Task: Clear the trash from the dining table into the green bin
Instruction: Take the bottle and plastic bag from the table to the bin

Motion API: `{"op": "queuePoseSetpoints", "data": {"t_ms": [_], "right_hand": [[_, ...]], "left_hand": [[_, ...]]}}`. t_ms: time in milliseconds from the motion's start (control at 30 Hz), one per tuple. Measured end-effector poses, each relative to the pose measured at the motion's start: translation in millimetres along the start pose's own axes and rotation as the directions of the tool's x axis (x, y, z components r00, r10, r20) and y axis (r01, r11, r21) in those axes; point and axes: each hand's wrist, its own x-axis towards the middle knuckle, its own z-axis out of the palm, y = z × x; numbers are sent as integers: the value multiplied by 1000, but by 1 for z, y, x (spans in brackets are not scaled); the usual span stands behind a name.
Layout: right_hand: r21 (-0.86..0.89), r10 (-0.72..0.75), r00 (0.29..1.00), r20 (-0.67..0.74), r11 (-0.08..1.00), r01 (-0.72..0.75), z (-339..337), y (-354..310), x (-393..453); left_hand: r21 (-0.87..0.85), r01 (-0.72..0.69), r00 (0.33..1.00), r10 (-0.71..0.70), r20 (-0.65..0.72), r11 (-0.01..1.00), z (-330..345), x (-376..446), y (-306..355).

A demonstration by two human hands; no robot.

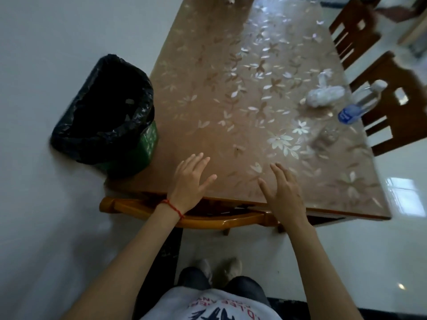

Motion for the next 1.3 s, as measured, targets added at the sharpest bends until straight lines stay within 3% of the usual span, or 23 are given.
{"op": "queuePoseSetpoints", "data": {"t_ms": [400,633,833,1033,1300], "right_hand": [[39,301,941,-155,954,-298,-40,102,-65],[82,473,847,-243,880,-467,-54,144,-109],[166,646,698,-308,759,-630,-51,161,-152],[297,811,473,-345,572,-765,-43,158,-198],[382,911,194,-365,336,-861,-29,145,-261]], "left_hand": [[-2,-238,962,237,134,971,55,38,96],[-10,-482,854,472,219,876,93,46,166],[-58,-672,670,639,377,738,130,48,211],[-151,-823,420,766,487,548,158,41,251],[-271,-910,140,848,511,314,186,2,291]]}}
